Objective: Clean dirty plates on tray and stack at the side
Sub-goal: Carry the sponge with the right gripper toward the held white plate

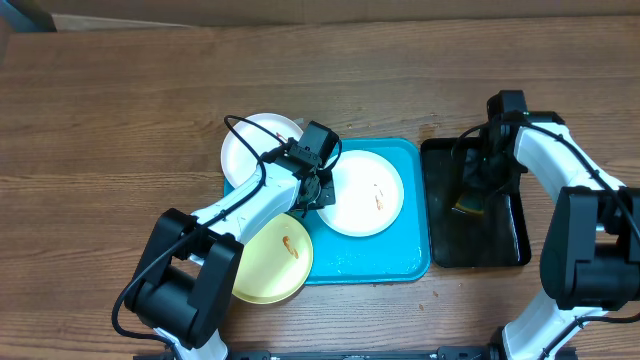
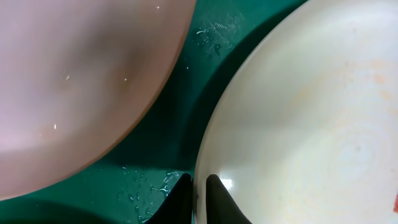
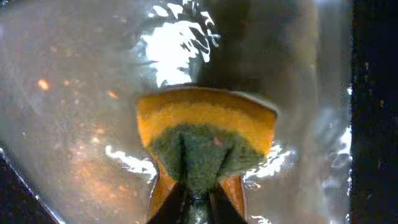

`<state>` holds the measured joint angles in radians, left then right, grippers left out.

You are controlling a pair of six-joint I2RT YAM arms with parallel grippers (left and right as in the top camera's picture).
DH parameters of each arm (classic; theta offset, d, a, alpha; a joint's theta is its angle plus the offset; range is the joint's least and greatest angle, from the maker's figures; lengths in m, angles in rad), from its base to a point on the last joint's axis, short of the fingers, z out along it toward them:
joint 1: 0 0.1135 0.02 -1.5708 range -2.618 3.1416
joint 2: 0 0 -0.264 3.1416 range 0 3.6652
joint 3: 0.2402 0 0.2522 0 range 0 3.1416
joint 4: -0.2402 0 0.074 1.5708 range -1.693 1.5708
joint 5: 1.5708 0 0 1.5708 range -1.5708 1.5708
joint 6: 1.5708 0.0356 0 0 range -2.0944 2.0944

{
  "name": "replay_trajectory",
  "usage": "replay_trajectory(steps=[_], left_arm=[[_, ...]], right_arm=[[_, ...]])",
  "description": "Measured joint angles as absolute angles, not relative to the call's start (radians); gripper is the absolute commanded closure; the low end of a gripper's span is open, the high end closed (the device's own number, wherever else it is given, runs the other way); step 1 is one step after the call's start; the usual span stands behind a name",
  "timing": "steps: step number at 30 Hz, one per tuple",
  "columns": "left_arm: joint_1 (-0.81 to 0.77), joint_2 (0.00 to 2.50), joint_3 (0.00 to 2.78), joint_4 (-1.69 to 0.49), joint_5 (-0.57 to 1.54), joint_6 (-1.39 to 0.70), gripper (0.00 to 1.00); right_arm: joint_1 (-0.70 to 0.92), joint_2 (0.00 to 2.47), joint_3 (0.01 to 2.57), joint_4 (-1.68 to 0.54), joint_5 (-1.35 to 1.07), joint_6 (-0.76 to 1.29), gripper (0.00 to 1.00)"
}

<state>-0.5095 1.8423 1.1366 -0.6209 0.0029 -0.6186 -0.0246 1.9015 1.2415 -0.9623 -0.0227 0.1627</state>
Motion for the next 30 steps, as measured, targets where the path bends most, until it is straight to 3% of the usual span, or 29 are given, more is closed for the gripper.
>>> replay_trajectory(steps=[16, 19, 21, 30], left_arm=[[-0.509, 1.842, 1.137, -0.62, 0.002, -0.618, 0.81], [-0.509, 1.842, 1.137, -0.62, 0.002, -0.618, 0.76], [-0.509, 1.842, 1.137, -0.621, 0.003, -0.618, 0.74], [-0.509, 1.842, 1.137, -0.626, 0.002, -0.618, 0.71]], right_arm=[[0.02, 1.899, 1.274, -1.097, -0.052, 0.161, 0.95], [0.066, 1.899, 1.268, -1.096, -0.042, 0.172, 0.71], [0.101, 1.899, 1.267, -1.106, -0.014, 0.179, 0.61], [0.137, 1.899, 1.267, -1.152, 0.051, 0.268, 0.56]])
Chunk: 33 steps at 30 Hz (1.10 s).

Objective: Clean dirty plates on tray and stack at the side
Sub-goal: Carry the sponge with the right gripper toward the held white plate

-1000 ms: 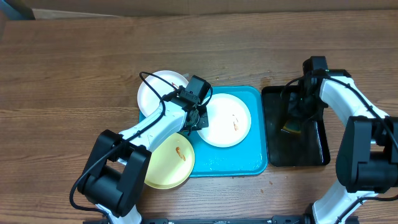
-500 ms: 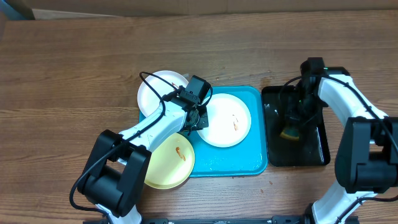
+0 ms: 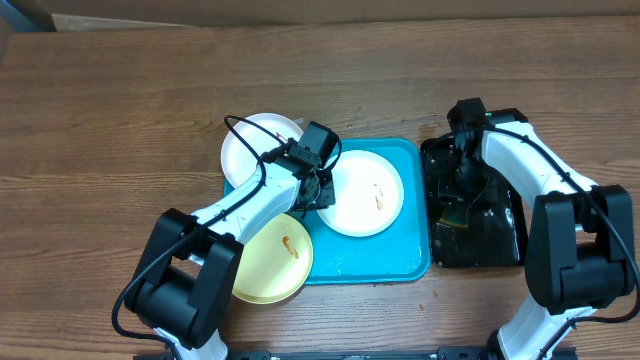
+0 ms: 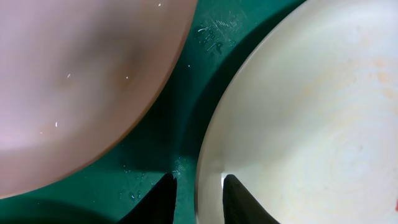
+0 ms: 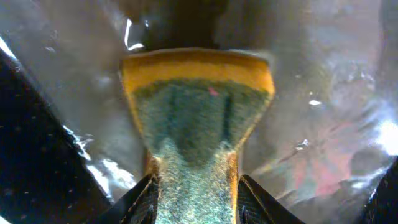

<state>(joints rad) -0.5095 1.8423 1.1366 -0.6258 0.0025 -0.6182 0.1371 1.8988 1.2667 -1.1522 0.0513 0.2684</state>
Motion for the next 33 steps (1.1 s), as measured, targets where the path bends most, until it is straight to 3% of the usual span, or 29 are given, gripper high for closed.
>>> replay_trajectory(steps=[13, 17, 20, 23, 27, 33], left_arm=[[-0.509, 1.842, 1.137, -0.628, 0.002, -0.618, 0.71], [-0.509, 1.842, 1.137, -0.628, 0.003, -0.618, 0.71], [-0.509, 1.842, 1.137, -0.628, 0.002, -0.618, 0.72], [-0.509, 1.842, 1.137, -0.628, 0.002, -0.618, 0.73], [-0.509, 1.842, 1.137, -0.628, 0.003, -0.619, 0.78], [-0.509, 1.842, 1.137, -0.628, 0.003, -0.618, 0.81]], right_arm=[[0.137, 1.899, 1.266, -1.153, 0.059, 0.319, 0.53], [0.137, 1.899, 1.266, -1.146, 0.059, 0.325, 0.45], [0.137, 1.899, 1.266, -1.134, 0.059, 0.325, 0.48], [0.137, 1.899, 1.266, -1.127, 0.06, 0.326, 0.58], [0.137, 1.899, 1.266, -1.126, 0.06, 0.324, 0.96], [0.137, 1.899, 1.266, -1.126, 0.059, 0.333, 0.96]])
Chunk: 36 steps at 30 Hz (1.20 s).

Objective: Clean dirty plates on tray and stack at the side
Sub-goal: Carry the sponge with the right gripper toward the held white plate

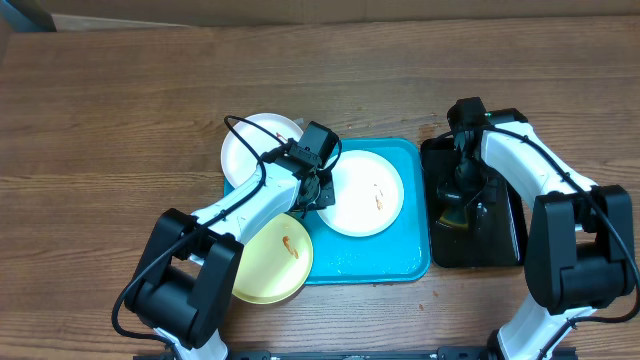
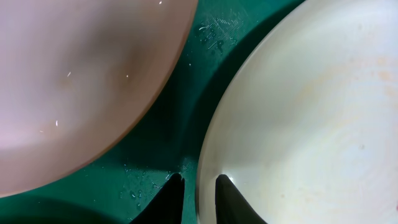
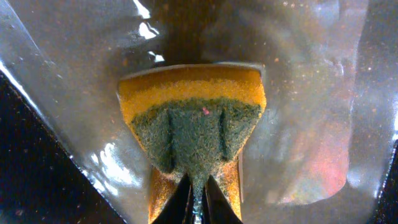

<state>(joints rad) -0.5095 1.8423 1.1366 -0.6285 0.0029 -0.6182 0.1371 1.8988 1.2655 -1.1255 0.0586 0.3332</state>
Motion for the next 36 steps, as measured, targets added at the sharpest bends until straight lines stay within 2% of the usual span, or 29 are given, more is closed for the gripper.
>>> replay_trajectory(steps=[3, 9, 13, 18, 21, 25, 26, 27, 29, 36], left_arm=[[-0.509, 1.842, 1.137, -0.628, 0.002, -0.618, 0.78], [-0.509, 1.842, 1.137, -0.628, 0.002, -0.618, 0.78], [-0.509, 1.842, 1.137, -0.628, 0.003, -0.619, 0.85], [-0.509, 1.842, 1.137, -0.628, 0.003, -0.618, 0.87], [-0.509, 1.842, 1.137, -0.627, 0.003, -0.618, 0.96], [-0.509, 1.842, 1.137, -0.624, 0.003, -0.618, 0.96], [-0.509, 1.842, 1.137, -0.624, 0.003, -0.618, 0.92], [-0.509, 1.842, 1.137, -0.624, 0.002, -0.616, 0.82], [-0.509, 1.842, 1.137, -0.624, 0.003, -0.618, 0.75], [-0.509, 1.842, 1.137, -0.623, 0.003, -0.615, 0.72]], right_arm=[[0.137, 1.899, 1.266, -1.124, 0.059, 0.333, 0.96], [0.137, 1.899, 1.266, -1.119, 0.059, 0.332, 0.96], [0.137, 1.899, 1.266, -1.118, 0.059, 0.333, 0.96], [0.137, 1.899, 1.266, -1.119, 0.059, 0.3, 0.96], [0.137, 1.899, 1.277, -1.148, 0.059, 0.281, 0.96], [0.137, 1.899, 1.341, -1.244, 0.06, 0.267, 0.96], [0.137, 1.899, 1.367, -1.268, 0.061, 0.265, 0.96], [0.137, 1.899, 1.393, -1.285, 0.067, 0.263, 0.96], [0.137, 1.899, 1.434, -1.312, 0.072, 0.261, 0.96], [0.137, 1.899, 1.479, -1.355, 0.084, 0.246, 0.96]])
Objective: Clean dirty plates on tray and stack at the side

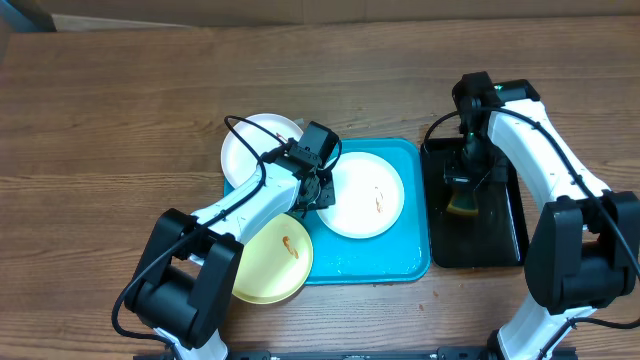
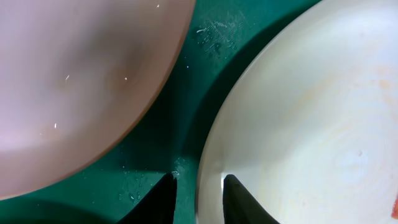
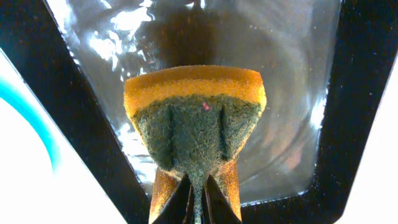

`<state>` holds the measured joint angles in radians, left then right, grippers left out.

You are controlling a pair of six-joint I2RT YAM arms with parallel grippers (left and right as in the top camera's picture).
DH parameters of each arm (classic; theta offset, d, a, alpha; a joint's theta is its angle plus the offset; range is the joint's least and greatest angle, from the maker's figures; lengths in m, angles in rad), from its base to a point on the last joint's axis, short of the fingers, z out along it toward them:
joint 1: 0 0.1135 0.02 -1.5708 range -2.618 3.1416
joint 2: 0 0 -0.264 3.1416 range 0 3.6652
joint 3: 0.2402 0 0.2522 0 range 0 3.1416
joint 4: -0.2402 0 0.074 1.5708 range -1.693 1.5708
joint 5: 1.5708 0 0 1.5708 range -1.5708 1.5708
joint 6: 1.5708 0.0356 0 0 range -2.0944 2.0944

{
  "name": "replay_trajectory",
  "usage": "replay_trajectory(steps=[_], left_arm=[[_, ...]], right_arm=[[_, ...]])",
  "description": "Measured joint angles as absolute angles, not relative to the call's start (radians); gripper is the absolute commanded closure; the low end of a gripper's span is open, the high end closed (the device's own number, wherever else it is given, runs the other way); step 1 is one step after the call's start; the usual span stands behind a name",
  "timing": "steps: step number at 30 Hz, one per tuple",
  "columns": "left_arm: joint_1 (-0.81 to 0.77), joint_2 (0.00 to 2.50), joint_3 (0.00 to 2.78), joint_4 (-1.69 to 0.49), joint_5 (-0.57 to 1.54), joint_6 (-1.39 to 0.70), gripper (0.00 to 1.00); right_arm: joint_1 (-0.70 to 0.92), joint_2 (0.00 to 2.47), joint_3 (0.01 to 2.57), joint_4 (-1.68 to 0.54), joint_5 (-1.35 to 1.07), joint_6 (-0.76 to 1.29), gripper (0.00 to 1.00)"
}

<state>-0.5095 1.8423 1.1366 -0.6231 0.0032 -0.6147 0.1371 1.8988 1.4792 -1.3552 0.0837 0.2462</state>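
A white plate [image 1: 362, 195] with a red smear lies on the blue tray [image 1: 380, 258]. My left gripper [image 1: 318, 192] stands open at its left rim. In the left wrist view the fingers [image 2: 166, 194] straddle that plate's [image 2: 311, 124] rim with slack on both sides. A yellow plate [image 1: 272, 258] with a smear overlaps the tray's front left corner. Another white plate [image 1: 255, 150] lies at the back left. My right gripper [image 3: 198, 186] is shut on a yellow-and-green sponge [image 3: 194, 118], held above the black water tray [image 1: 500, 240].
Brown wooden table [image 1: 120, 120] all round. The black tray's wet bottom [image 3: 273, 74] glistens below the sponge. A second, pinkish-looking plate [image 2: 74, 81] fills the upper left of the left wrist view, close to the left gripper. A cable loops over the left arm.
My right gripper, still shut on the sponge, has come up out of the water and now hangs higher over the black tray. The left jaws stand slightly wider at the plate's rim.
The sponge was first held in the water at the black tray's middle, and the left jaws were nearly closed at the plate rim. Then the right jaws stood open around the sponge. They shut on it again, and now hold it above the tray.
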Motion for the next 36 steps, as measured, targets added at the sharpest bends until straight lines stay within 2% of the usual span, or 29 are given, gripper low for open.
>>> replay_trajectory(steps=[5, 9, 10, 11, 15, 16, 19, 20, 21, 24, 36], left_arm=[[-0.509, 1.842, 1.137, -0.622, 0.003, -0.622, 0.73], [-0.509, 1.842, 1.137, -0.612, 0.003, -0.627, 0.85], [-0.509, 1.842, 1.137, -0.612, 0.003, -0.63, 0.93], [-0.509, 1.842, 1.137, -0.612, 0.003, -0.633, 0.96], [-0.509, 1.842, 1.137, -0.613, 0.023, -0.63, 0.96], [-0.508, 1.842, 1.137, -0.615, 0.036, -0.63, 0.92], [-0.508, 1.842, 1.137, -0.627, 0.083, -0.627, 0.64], [-0.508, 1.842, 1.137, -0.628, 0.096, -0.629, 0.63], [-0.509, 1.842, 1.137, -0.628, 0.104, -0.636, 0.64], [-0.509, 1.842, 1.137, -0.612, 0.1, -0.63, 0.96], [-0.502, 1.842, 1.138, -0.639, 0.112, -0.657, 0.94]], right_arm=[[0.137, 1.899, 1.479, -1.354, 0.085, 0.239, 0.96], [0.137, 1.899, 1.479, -1.355, 0.085, 0.239, 0.96], [0.137, 1.899, 1.479, -1.356, 0.086, 0.238, 0.96], [0.137, 1.899, 1.479, -1.356, 0.086, 0.238, 0.96], [0.137, 1.899, 1.479, -1.362, 0.086, 0.234, 0.96], [0.137, 1.899, 1.479, -1.361, 0.086, 0.228, 0.96], [0.137, 1.899, 1.479, -1.363, 0.086, 0.205, 0.96], [0.137, 1.899, 1.479, -1.362, 0.086, 0.199, 0.96], [0.137, 1.899, 1.479, -1.364, 0.086, 0.192, 0.96], [0.137, 1.899, 1.479, -1.366, 0.086, 0.178, 0.96], [0.137, 1.899, 1.479, -1.348, 0.084, 0.16, 0.96]])
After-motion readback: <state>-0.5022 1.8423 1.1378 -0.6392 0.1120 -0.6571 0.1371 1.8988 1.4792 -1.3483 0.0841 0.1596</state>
